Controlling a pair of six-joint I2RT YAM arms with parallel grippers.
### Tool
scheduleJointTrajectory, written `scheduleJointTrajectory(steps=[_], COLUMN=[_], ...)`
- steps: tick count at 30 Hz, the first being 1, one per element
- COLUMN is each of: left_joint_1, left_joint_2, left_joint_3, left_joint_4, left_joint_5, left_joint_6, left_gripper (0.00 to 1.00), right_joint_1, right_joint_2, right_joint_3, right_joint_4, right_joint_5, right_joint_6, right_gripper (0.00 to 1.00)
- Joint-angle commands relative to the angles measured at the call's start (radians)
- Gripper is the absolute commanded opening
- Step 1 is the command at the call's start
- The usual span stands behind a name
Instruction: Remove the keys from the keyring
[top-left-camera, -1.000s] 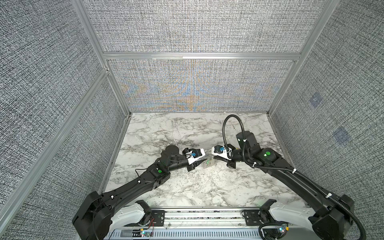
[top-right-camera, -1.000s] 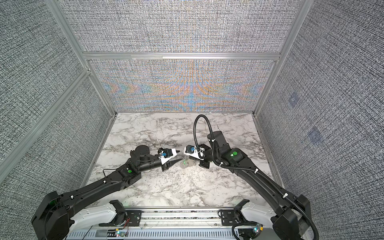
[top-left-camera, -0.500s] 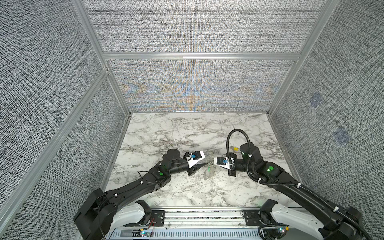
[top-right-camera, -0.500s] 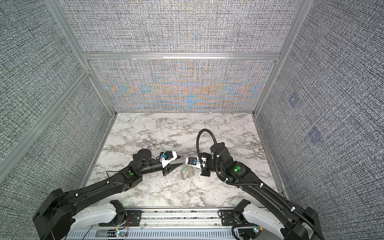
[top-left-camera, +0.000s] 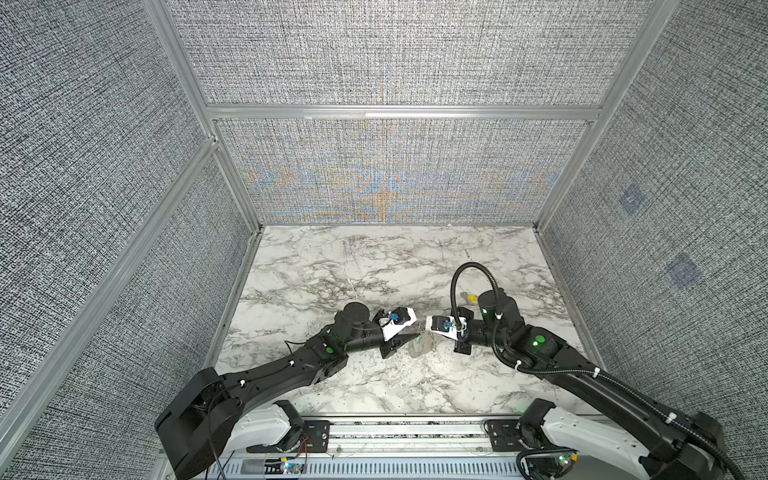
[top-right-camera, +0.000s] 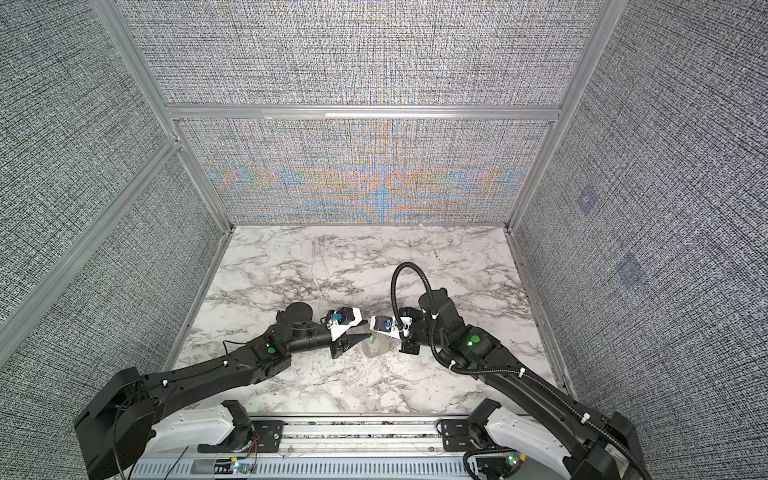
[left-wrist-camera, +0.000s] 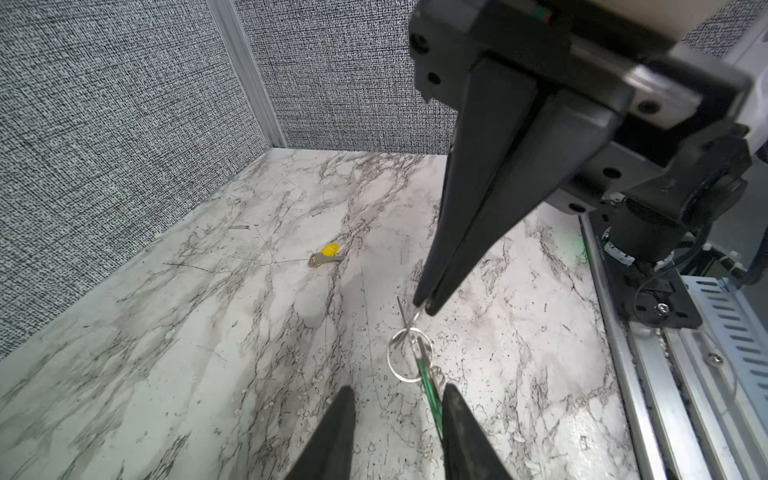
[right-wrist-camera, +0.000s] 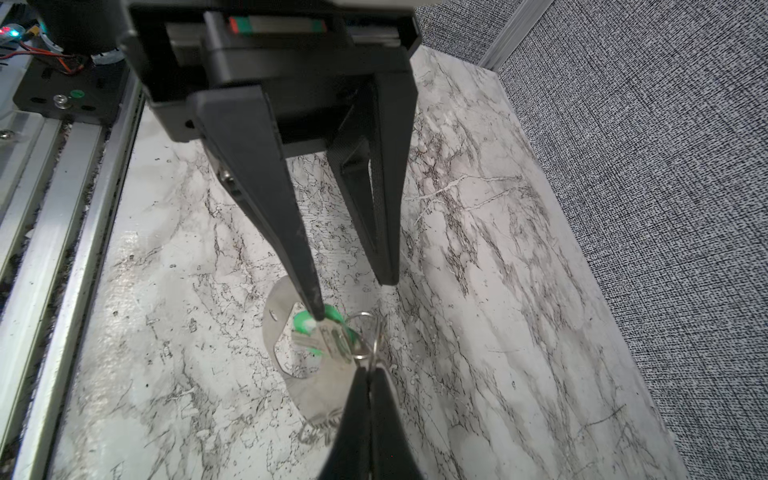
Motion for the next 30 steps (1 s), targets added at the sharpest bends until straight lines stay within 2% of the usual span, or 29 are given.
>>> scheduleJointTrajectory(steps=[1, 5, 11, 18, 27, 30], left_joint_1=[-0.005, -0.012, -0.021, -0.064, -0.132, -0.145], left_joint_2=[0.01, 0.012, 0.026, 0.036, 0.013, 0.013], left_joint_3=[0.013, 0.007, 0.018, 0.027, 0.001, -0.01], left_joint_4=[0.054, 0.049, 0.023, -0.005, 0.024, 0.052], left_joint_5=[0.003, -0.03, -0.079, -0.238, -0.514, -0.568], left_joint_6=[-0.014, -0.021, -0.032, -0.012, 0.016, 0.03], left_gripper=[0.33, 0.33, 0.39, 0.42, 0.49, 0.51], right_joint_1=[0.005, 0.008, 0.013, 0.019, 0.02, 0.026], right_joint_2=[0.005, 0.011, 0.017, 0.047, 0.138, 0.165], right_joint_3=[0.007, 0.008, 0.015, 0.048, 0.154, 0.189], right_joint_4=[0.014, 0.014, 0.01, -0.024, -0.116, -0.147], right_joint_5=[0.003, 0.016, 0.033, 0.049, 0.077, 0.09], right_joint_6=[0.014, 0.034, 0.05, 0.071, 0.184, 0.215], right_gripper=[0.0, 0.0, 0.0, 0.0, 0.0, 0.0])
